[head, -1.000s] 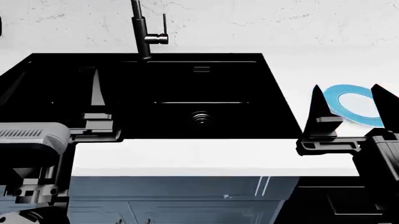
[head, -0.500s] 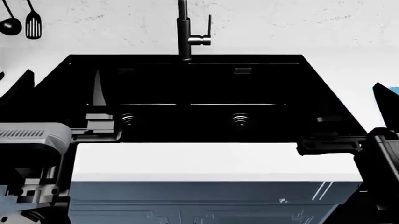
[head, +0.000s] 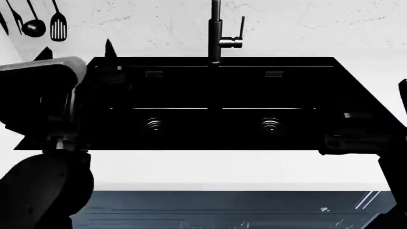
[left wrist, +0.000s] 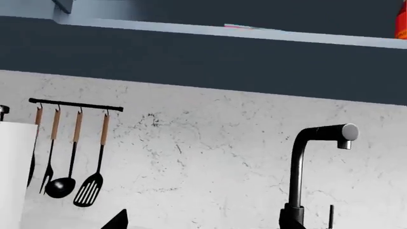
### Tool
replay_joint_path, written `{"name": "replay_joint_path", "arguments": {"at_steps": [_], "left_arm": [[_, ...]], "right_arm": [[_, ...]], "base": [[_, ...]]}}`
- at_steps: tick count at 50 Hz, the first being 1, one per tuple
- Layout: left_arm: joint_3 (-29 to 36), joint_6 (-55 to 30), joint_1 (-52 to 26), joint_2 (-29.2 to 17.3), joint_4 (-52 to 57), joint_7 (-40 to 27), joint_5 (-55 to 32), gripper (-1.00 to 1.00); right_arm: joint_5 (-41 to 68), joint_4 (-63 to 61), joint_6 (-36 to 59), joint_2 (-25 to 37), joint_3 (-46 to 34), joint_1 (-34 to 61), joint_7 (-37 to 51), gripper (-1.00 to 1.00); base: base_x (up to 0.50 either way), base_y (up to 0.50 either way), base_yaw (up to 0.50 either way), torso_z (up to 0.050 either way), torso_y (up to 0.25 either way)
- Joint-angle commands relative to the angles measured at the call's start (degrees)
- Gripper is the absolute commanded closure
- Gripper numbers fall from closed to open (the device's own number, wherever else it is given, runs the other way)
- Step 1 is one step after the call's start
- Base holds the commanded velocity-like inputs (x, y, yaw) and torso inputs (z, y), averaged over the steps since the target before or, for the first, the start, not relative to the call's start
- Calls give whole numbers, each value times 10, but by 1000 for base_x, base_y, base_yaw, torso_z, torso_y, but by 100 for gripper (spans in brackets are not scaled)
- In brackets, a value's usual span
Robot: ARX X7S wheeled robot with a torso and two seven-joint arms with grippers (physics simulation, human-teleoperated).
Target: Pick the fish from the plate and place it on the cutting board. Then pick the condiment bottle from the cabinet and place it next to the cutting board.
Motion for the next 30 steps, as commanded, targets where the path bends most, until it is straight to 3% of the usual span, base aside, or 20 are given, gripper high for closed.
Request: {"name": "replay_joint_path", "arguments": {"at_steps": [1, 6, 16, 25, 30], "left_arm": [[76, -16, -268, 81, -335, 12, 41, -100], [127, 66, -368, 111, -594, 76, 96, -100], [137, 271, -536, 184, -1130, 176, 129, -100], [90, 271, -530, 170, -1151, 175, 149, -100], [64, 268, -525, 169, -1152, 181, 173, -100]], "right_arm": [[97, -7, -25, 54, 7, 49, 69, -100], [153, -5, -36, 88, -36, 126, 123, -100], [233, 9, -38, 113, -150, 299, 199, -100], [316, 184, 70, 55, -371, 631, 263, -100], [291, 266, 109, 27, -413, 689, 247, -100]], "base": [[0, 0, 0, 0, 0], [0, 0, 0, 0, 0], [108, 0, 0, 0, 0], [500, 0, 0, 0, 0], [500, 0, 0, 0, 0]]}}
